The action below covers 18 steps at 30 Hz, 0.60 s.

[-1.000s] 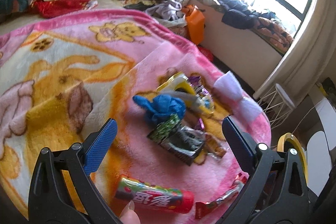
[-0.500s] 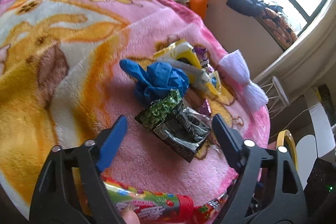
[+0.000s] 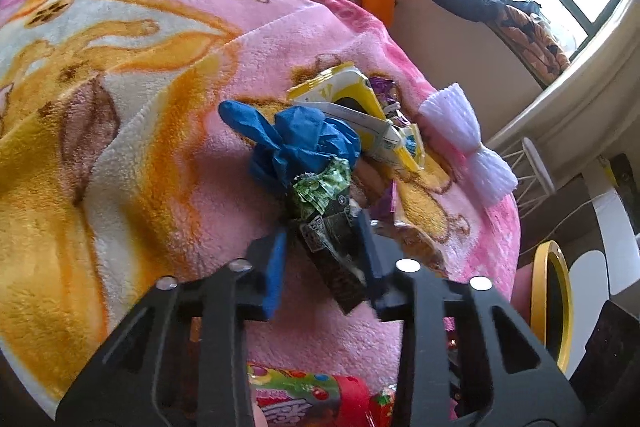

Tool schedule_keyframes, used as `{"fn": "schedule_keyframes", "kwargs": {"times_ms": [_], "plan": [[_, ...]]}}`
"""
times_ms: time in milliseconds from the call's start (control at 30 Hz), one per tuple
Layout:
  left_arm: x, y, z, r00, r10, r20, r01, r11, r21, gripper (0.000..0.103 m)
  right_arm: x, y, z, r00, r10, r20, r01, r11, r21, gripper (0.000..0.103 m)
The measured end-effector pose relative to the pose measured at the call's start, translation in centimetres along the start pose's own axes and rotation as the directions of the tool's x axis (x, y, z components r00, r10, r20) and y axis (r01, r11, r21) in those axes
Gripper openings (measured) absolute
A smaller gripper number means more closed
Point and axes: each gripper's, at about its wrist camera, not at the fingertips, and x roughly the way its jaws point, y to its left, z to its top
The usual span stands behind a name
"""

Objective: Collect trash
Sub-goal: 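Grasp the green snack wrapper with the left tool while the right tool grasps a red wrapper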

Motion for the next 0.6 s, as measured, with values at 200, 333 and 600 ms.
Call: {"fn": "schedule_keyframes", "kwargs": {"times_ms": [200,333,600], "plan": [[-1.1,-0.7,-0.2,1.000,-0.029,0.011,0.028,0.999,0.023,0.020,-0.9,0.1,-0.1,0.999,-0.015,0.032,0.016,1.000,-0.025,0.021],[-2.2,-1.0,-0.1,0.999,-0.038,0.029,0.037,0.999,0.036,0.019,-1.7,0.1,-0.2,0.998,-0.010,0.054,0.011,1.000,-0.024,0.021],[-4.3,-1.7,0.7,0.995,-0.059,0.078,0.054,0.997,0.061,0.018,-3.2,0.3,0.5,0.994,-0.005,0.106,0.007,1.000,-0.022,0.020]]}}
